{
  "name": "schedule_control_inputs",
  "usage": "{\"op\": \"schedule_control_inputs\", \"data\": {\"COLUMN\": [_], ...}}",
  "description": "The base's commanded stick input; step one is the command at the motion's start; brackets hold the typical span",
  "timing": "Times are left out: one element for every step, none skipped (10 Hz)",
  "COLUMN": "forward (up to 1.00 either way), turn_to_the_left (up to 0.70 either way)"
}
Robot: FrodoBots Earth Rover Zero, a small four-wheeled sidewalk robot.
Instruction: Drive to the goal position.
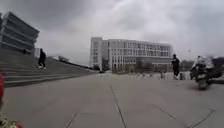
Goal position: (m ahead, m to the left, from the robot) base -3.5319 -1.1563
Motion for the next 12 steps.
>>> {"op": "schedule_control_inputs", "data": {"forward": [0.00, 0.00, 0.00, 0.00, 0.00, 0.00, 0.00, 0.00, 0.00, 0.00, 0.00, 0.00], "turn_to_the_left": [0.00, 0.00, 0.28, 0.70, 0.70, 0.70, 0.70, 0.70, 0.70, 0.70, 0.70, 0.70]}}
